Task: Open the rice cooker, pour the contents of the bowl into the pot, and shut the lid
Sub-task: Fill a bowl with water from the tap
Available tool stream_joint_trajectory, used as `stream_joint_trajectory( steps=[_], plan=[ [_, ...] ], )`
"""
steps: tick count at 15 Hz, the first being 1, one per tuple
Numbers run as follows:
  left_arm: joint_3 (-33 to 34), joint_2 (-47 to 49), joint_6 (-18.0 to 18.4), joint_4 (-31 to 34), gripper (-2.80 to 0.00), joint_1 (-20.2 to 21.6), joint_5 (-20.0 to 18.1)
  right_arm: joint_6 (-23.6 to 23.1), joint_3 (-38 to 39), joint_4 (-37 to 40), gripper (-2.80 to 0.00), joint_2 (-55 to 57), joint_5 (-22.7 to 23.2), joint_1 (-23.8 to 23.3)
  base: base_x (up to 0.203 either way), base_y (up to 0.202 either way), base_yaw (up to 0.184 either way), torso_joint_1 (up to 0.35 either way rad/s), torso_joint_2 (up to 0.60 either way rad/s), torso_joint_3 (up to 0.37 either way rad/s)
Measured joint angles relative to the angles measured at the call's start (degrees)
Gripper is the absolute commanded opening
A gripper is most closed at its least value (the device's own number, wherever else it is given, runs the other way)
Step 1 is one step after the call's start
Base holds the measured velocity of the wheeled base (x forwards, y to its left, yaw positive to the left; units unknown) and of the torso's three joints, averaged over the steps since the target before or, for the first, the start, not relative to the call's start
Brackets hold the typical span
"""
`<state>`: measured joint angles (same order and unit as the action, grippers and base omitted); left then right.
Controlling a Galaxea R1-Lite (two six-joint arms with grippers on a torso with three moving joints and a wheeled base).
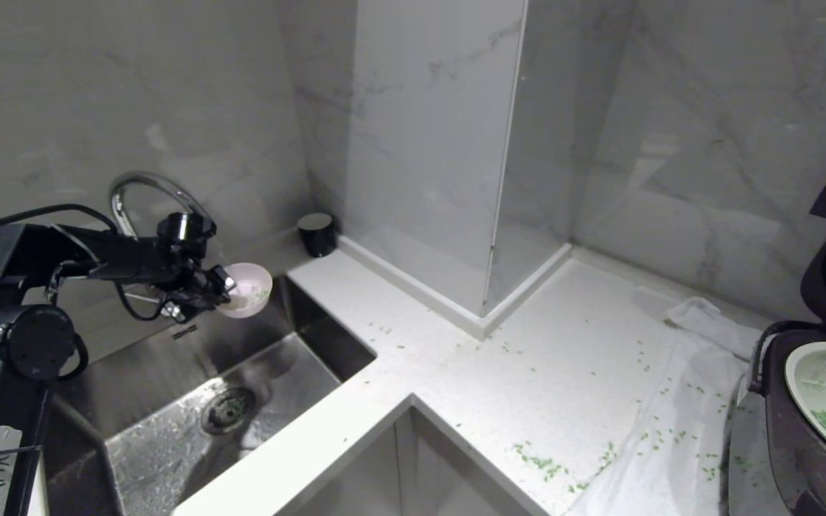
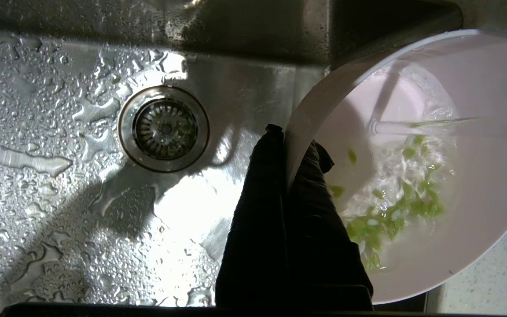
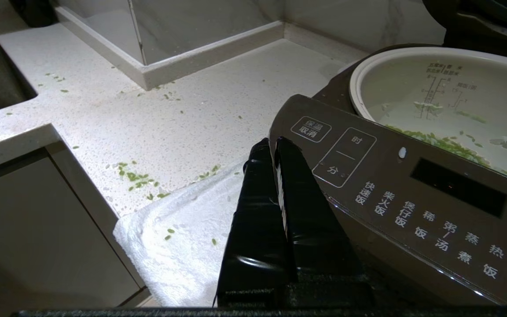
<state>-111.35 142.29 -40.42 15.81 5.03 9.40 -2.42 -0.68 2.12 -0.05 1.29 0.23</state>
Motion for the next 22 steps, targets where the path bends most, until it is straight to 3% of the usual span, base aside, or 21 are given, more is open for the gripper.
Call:
stream_joint_trajectory(
  steps=[17, 22],
  plan=[
    [1.28, -0.02, -0.26, -0.24, -2.8, -0.09, 0.02, 0.01, -0.02, -0.01, -2.8, 0.0, -0.02, 0.01, 0.0, 0.0, 0.0, 0.0, 0.0, 0.0],
    [2.54, -0.06, -1.4, 5.02, -2.8, -0.41, -0.43, 0.01, 0.0, -0.01, -2.8, 0.0, 0.0, 0.01, 0.0, 0.0, 0.0, 0.0, 0.0, 0.0]
  ],
)
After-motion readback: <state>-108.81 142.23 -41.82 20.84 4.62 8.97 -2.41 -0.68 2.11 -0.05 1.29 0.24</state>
